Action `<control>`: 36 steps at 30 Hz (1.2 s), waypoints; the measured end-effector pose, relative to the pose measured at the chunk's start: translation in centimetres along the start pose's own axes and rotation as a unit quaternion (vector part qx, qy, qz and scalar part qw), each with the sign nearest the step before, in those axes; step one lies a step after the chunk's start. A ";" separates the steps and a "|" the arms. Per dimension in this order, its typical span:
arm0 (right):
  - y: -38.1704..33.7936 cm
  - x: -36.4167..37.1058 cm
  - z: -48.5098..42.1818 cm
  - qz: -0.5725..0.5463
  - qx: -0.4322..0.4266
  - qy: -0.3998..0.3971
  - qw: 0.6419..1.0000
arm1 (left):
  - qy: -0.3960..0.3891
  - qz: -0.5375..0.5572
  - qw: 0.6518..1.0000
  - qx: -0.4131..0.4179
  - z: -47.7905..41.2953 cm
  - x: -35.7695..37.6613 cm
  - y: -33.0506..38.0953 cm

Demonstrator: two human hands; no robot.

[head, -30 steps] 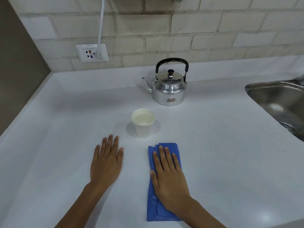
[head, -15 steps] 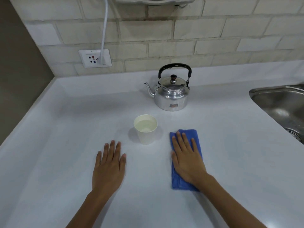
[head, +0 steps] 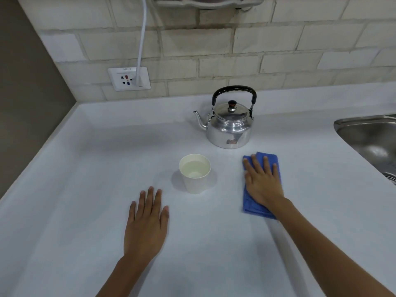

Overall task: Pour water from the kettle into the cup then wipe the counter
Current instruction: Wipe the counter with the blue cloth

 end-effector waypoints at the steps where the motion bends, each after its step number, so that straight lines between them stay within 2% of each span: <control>1: -1.0 0.1 1.0 0.000 -0.024 0.006 1.000 | 0.003 0.003 1.000 0.003 0.0 0.0 0.0; 6: -0.6 1.1 7.3 -0.031 -0.186 -0.013 0.982 | 0.003 0.019 1.000 0.005 0.1 -0.1 0.1; 8: 1.1 1.0 6.8 -0.039 -0.180 -0.007 0.983 | 0.001 0.013 1.000 0.003 0.0 -0.2 0.1; 10: 1.9 0.8 4.8 -0.031 -0.136 0.007 0.990 | 0.003 0.009 1.000 0.002 -0.1 -0.1 0.2; 12: 1.0 0.8 2.4 -0.025 -0.093 0.004 0.995 | 0.006 0.017 1.000 -0.004 -0.1 -0.2 0.2; 14: -1.6 0.8 0.6 -0.022 -0.097 -0.008 0.995 | 0.009 0.014 1.000 -0.006 -0.2 -0.2 0.4; 18: -6.4 1.0 0.3 -0.007 -0.207 -0.020 0.978 | 0.000 0.001 1.000 -0.005 -0.2 -0.4 0.4; 21: -5.9 1.4 1.7 -0.024 -0.322 -0.027 0.946 | -0.024 0.011 1.000 -0.015 -0.3 -1.0 0.6; 23: -5.1 1.4 1.1 -0.039 -0.358 -0.055 0.931 | -0.029 0.015 0.999 -0.017 -0.3 -1.3 0.8; 30: -10.7 0.5 -2.5 -0.033 -0.314 -0.055 0.947 | -0.021 0.015 1.000 -0.014 -0.2 -1.4 0.6; 36: -5.6 1.3 1.8 -0.056 -0.358 -0.037 0.931 | 0.025 0.018 1.000 0.004 -0.1 -0.6 0.1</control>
Point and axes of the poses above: each hand's wrist, its own z-axis away from the middle knuckle, its own x-axis out of the palm, y = z × x, the point moved 5 cm from there along -z, towards the middle knuckle, and after that the axes turned 15 degrees about x, right-handed, at the moved point
